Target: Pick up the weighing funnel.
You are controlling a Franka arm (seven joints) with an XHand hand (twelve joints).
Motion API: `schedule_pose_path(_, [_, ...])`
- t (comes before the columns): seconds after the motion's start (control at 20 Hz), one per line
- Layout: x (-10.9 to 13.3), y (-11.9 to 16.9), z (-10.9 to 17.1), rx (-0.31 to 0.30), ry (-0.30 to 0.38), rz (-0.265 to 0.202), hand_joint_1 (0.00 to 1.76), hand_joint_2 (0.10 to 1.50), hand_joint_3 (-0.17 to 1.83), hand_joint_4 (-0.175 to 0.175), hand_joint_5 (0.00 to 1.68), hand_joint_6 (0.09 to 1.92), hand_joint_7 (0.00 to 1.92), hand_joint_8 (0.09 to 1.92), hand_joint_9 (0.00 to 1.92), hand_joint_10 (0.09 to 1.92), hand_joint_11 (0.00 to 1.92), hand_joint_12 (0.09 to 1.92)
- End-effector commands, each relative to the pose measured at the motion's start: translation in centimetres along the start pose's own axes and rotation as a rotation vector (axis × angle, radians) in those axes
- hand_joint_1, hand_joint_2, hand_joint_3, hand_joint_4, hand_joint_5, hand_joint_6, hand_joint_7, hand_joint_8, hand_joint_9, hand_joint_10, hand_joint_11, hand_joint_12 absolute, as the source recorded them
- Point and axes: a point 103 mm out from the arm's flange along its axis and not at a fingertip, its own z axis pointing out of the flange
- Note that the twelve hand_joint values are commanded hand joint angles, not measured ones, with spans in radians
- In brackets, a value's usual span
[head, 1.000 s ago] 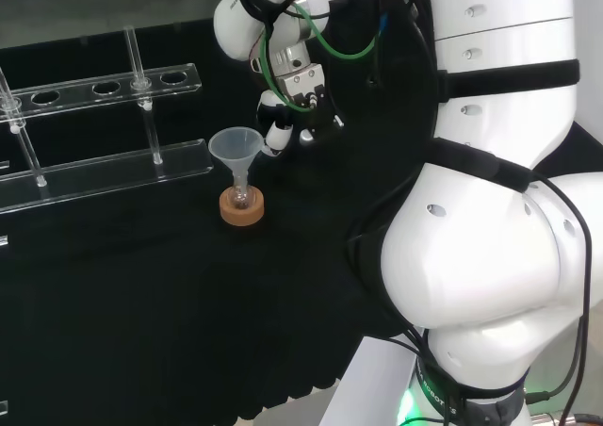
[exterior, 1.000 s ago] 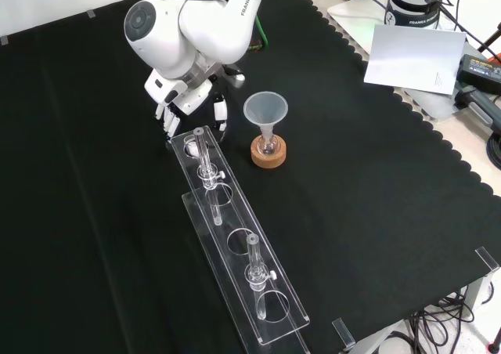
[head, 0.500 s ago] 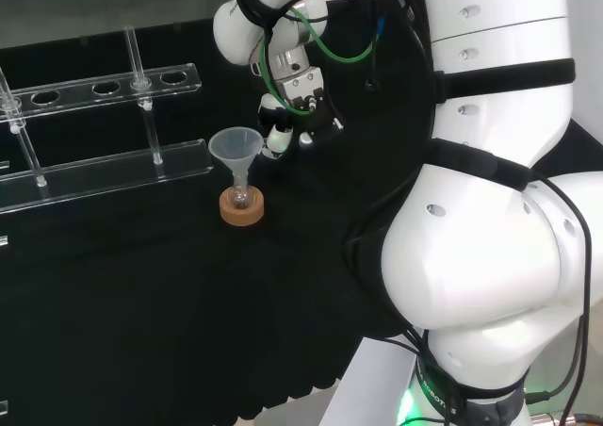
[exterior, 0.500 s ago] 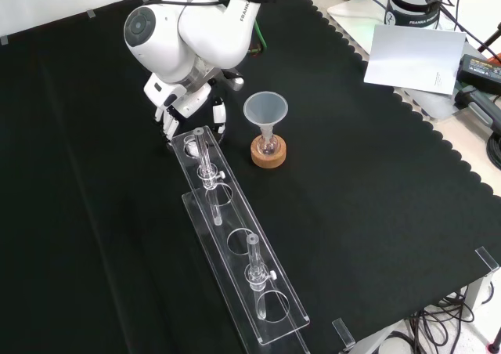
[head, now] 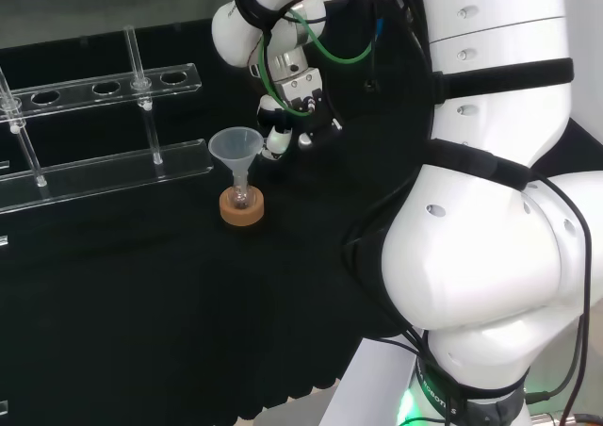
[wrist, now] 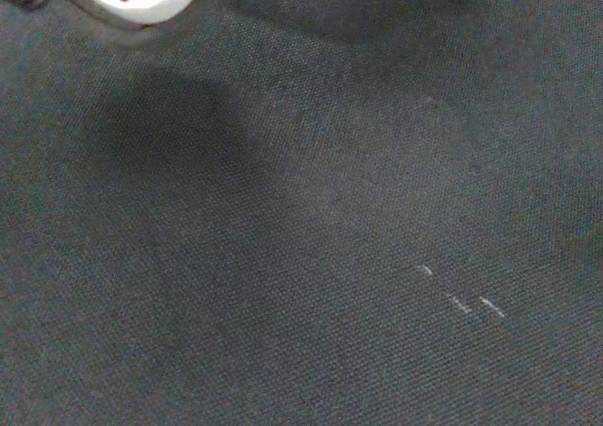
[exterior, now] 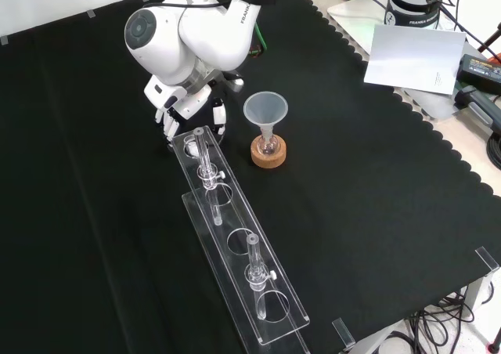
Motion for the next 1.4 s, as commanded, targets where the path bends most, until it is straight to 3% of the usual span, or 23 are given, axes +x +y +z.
schedule_pose_path(0.05, [0.24, 0.18, 0.13, -0.003, -0.007, 0.001, 0.86, 0.65, 0.42, -0.004, 0.62, 0.71, 0.60, 0.67, 0.84, 0.46, 0.58, 1.22])
schedule_pose_path(0.95, [0.49, 0.79, 0.51, 0.015, -0.012, 0.003, 0.89, 0.67, 0.45, 0.014, 0.71, 0.74, 0.62, 0.68, 0.87, 0.46, 0.62, 1.21])
schedule_pose_path(1.4, [0.83, 1.11, 0.70, 0.009, -0.014, 0.000, 0.89, 0.68, 0.48, 0.039, 0.82, 0.70, 0.64, 0.67, 0.90, 0.44, 0.64, 1.19])
